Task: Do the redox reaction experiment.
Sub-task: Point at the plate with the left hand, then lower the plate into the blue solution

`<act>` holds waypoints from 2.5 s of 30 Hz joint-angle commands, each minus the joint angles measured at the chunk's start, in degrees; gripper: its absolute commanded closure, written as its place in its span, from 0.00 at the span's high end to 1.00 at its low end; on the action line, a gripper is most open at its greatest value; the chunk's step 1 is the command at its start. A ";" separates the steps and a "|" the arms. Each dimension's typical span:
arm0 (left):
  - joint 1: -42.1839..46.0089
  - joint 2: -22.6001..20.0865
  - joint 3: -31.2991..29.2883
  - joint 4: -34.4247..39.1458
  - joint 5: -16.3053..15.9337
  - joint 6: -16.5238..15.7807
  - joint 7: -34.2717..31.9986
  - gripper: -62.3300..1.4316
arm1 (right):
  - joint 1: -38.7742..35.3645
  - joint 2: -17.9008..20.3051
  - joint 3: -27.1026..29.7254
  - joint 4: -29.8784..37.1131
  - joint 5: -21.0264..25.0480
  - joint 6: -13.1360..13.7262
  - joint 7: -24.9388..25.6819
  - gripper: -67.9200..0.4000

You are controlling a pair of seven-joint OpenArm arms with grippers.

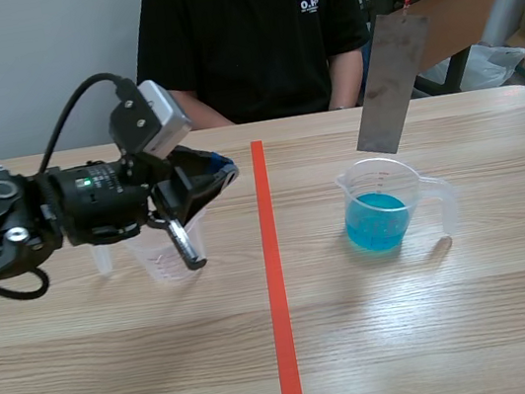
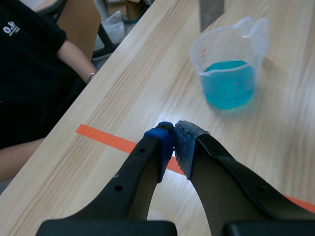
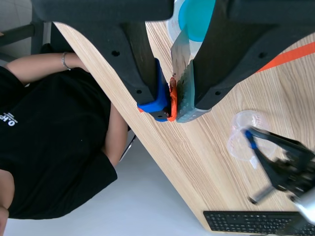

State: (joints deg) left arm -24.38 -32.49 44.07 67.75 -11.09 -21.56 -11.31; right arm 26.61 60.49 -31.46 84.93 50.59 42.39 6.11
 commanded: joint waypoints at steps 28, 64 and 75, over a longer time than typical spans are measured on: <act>73.75 -10.67 -50.88 18.51 -17.90 9.66 2.40 0.10 | -0.37 0.09 1.18 0.77 -0.76 0.33 1.29 0.03; 79.89 9.77 -51.39 18.25 -5.35 17.42 6.43 0.10 | -5.70 -12.13 1.18 -8.90 -16.52 0.33 1.36 0.03; 79.89 9.77 -51.39 18.25 -5.35 17.42 6.88 0.10 | -5.70 -13.51 1.18 -11.52 -18.51 0.33 1.36 0.03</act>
State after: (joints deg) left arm 55.07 -22.41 -7.53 85.69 -16.10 -4.25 -4.03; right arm 19.97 46.35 -31.44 72.95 31.88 42.28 6.85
